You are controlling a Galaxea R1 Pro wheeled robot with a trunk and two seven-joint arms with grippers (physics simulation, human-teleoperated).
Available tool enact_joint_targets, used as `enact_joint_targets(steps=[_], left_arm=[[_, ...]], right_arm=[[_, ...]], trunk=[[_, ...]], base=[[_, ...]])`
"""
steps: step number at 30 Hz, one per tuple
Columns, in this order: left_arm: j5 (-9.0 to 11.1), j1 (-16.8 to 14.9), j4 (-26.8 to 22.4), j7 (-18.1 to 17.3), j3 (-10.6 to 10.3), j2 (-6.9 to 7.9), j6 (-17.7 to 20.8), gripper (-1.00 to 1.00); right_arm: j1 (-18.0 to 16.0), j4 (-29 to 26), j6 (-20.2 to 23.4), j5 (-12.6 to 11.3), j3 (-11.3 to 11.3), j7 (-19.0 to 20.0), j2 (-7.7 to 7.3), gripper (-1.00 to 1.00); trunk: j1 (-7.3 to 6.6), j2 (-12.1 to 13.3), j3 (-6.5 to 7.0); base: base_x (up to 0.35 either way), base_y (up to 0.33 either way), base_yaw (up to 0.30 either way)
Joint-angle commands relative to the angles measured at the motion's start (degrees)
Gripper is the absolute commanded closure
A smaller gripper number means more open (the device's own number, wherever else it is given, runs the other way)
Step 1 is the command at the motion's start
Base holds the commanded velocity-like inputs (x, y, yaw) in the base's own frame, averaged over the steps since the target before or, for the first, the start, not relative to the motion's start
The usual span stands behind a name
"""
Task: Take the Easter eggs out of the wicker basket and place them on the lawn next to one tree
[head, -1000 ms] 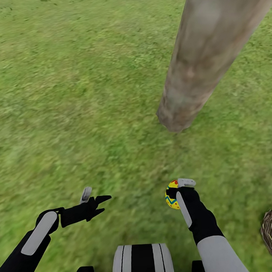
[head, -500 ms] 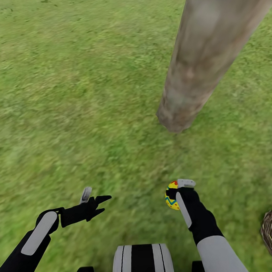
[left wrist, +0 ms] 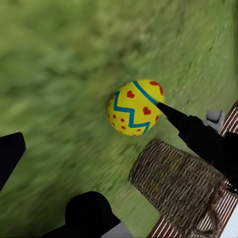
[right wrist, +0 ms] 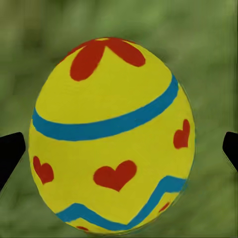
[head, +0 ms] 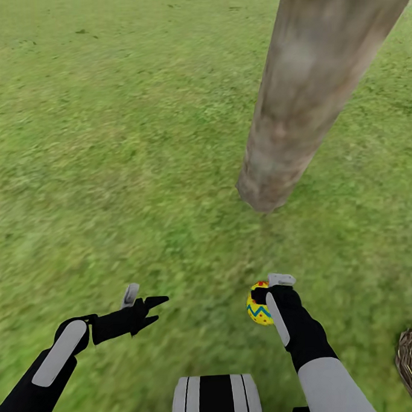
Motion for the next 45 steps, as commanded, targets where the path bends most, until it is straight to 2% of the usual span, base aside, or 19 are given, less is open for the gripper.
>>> enact_joint_targets(steps=[1,26,37,45], left_arm=[[-0.51,-0.02,0.02,-0.53,-0.07,0.04,0.06,-1.00],[-0.51,-0.05,0.07,-0.53,-0.10,-0.05,0.03,-1.00],[-0.51,-0.02,0.39,-0.53,-0.01,0.04,-0.02,-1.00],[-0.51,-0.02,0.47,-0.53,-0.05,-0.02,-0.03,-1.00]], right_arm=[[-0.02,-0.06,0.20,-0.24,-0.08,-0.28,0.04,-1.00],[-0.02,-1.46,0.29,-0.24,0.01,-0.25,0.04,-1.00],[-0.02,-1.35,0.27,-0.24,0.03,-0.18,0.04,-1.00],[-0.02,-1.44,0.24,-0.24,0.10,-0.19,0.04,-1.00]], trunk=[[-0.03,0.00,0.27],[-0.67,0.34,8.07],[-0.67,0.34,9.08],[-0.67,0.34,9.82]], base=[[0.000,0.000,0.000],[0.000,0.000,0.000],[-0.006,0.000,0.000],[-0.252,0.000,0.000]])
